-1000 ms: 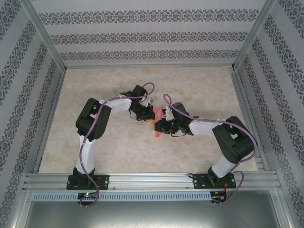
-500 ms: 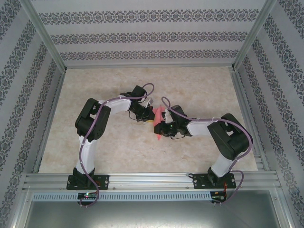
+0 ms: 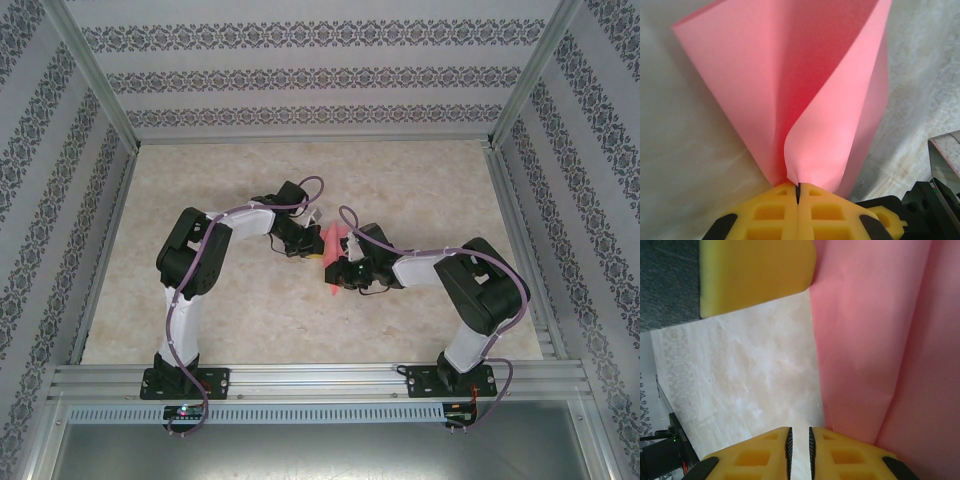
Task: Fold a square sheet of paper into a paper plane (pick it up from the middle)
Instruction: Fourth fold the wing at the center of the table.
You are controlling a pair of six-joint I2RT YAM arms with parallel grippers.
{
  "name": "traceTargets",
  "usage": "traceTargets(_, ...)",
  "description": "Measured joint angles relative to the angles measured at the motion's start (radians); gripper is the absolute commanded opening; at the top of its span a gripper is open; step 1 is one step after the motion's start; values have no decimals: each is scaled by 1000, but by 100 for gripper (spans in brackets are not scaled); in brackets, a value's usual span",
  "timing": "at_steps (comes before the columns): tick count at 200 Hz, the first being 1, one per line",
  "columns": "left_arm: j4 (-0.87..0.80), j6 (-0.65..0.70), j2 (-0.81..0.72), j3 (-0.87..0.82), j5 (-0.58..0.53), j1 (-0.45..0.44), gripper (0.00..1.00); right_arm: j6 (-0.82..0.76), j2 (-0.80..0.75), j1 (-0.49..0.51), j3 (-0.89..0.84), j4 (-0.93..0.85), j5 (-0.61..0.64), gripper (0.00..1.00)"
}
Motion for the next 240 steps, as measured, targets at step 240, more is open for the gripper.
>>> traceTargets(240,-23,31,-7,-8,-19,9,0,159,-36,-53,-117,244,-82,24)
